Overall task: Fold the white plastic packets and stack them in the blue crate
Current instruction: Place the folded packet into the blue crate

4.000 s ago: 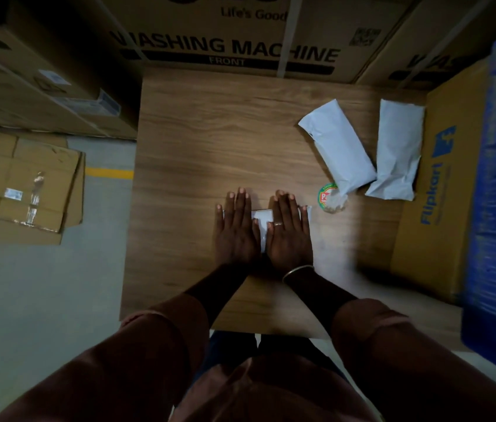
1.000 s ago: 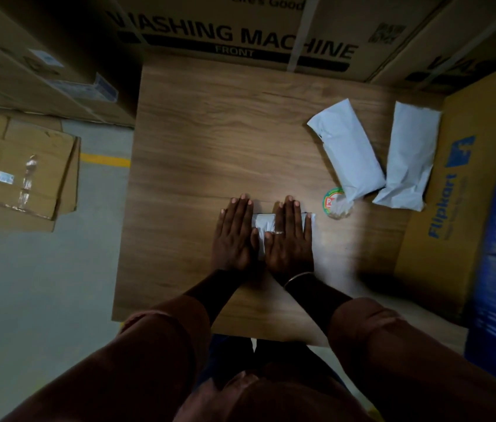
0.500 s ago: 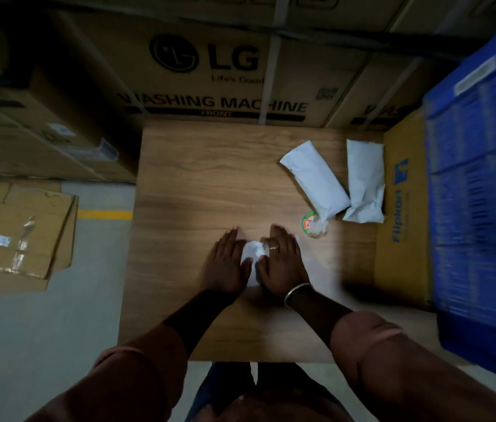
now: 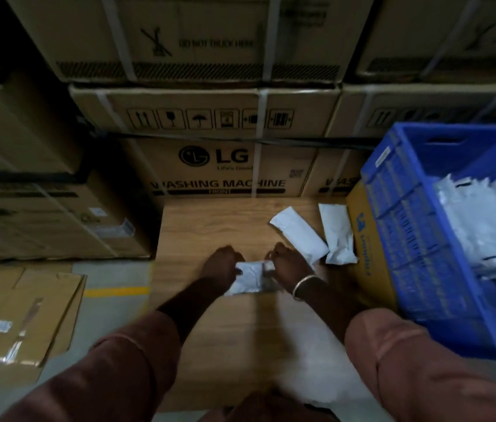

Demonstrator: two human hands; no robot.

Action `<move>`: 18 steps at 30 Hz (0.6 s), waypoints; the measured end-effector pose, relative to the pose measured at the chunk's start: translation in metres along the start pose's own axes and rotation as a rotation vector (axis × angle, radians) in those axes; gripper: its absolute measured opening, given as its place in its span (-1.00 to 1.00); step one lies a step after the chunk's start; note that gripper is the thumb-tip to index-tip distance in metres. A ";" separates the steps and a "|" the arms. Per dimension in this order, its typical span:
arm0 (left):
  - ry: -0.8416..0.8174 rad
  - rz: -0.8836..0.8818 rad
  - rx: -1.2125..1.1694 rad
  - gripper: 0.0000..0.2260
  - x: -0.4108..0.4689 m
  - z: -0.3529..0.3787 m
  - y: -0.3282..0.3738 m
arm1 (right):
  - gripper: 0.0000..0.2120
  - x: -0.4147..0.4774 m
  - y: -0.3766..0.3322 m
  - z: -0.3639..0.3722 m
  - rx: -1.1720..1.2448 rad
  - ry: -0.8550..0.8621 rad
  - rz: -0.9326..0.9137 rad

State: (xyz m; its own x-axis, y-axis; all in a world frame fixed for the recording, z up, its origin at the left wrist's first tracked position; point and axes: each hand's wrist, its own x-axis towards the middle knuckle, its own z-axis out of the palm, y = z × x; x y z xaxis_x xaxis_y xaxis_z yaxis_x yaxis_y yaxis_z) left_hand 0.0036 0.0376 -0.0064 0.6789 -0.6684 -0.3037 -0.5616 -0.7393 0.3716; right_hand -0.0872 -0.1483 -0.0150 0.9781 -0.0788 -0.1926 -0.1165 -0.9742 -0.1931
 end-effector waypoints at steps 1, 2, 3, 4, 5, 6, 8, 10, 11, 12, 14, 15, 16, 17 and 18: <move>0.047 0.024 -0.015 -0.80 0.004 -0.026 0.003 | -0.67 0.008 0.000 -0.025 0.003 0.032 0.005; 0.098 0.037 -0.045 -0.80 0.009 -0.051 0.005 | -0.68 0.016 -0.001 -0.049 0.009 0.060 -0.001; 0.149 0.043 -0.064 -0.79 0.013 -0.077 0.010 | -0.70 0.024 0.000 -0.072 0.028 0.096 -0.001; 0.193 0.049 -0.070 -0.77 0.018 -0.101 0.015 | -0.74 0.031 0.001 -0.095 0.053 0.139 0.014; 0.223 0.053 -0.058 -0.76 0.022 -0.124 0.021 | -0.77 0.037 0.003 -0.117 0.067 0.176 0.034; 0.249 0.064 -0.044 -0.75 0.027 -0.145 0.025 | -0.78 0.043 0.005 -0.136 0.071 0.198 0.056; 0.290 0.065 -0.043 -0.73 0.034 -0.180 0.032 | -0.78 0.050 0.005 -0.174 0.065 0.224 0.081; 0.325 0.068 -0.031 -0.71 0.036 -0.208 0.037 | -0.84 0.050 -0.001 -0.204 0.075 0.255 0.074; 0.347 0.078 -0.025 -0.71 0.036 -0.220 0.040 | -0.86 0.050 -0.004 -0.215 0.076 0.274 0.074; 0.366 0.092 -0.020 -0.70 0.035 -0.229 0.041 | -0.87 0.048 -0.008 -0.225 0.074 0.296 0.074; 0.391 0.120 -0.023 -0.69 0.032 -0.243 0.044 | -0.86 0.046 -0.013 -0.238 0.072 0.336 0.072; 0.397 0.137 -0.027 -0.70 0.031 -0.248 0.046 | -0.85 0.046 -0.013 -0.243 0.068 0.351 0.074; 0.400 0.157 -0.030 -0.70 0.030 -0.252 0.047 | -0.83 0.044 -0.012 -0.247 0.070 0.355 0.086; 0.398 0.174 -0.029 -0.71 0.030 -0.255 0.050 | -0.81 0.042 -0.010 -0.251 0.075 0.362 0.098; 0.393 0.192 -0.030 -0.74 0.031 -0.258 0.054 | -0.79 0.038 -0.007 -0.255 0.083 0.370 0.109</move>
State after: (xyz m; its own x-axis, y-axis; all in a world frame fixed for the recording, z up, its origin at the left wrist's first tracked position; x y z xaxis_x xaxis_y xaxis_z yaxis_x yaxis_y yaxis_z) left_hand 0.1165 -0.0017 0.2308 0.6954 -0.7072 0.1276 -0.6849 -0.5985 0.4156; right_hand -0.0048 -0.1985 0.2245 0.9536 -0.2661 0.1405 -0.2216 -0.9369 -0.2704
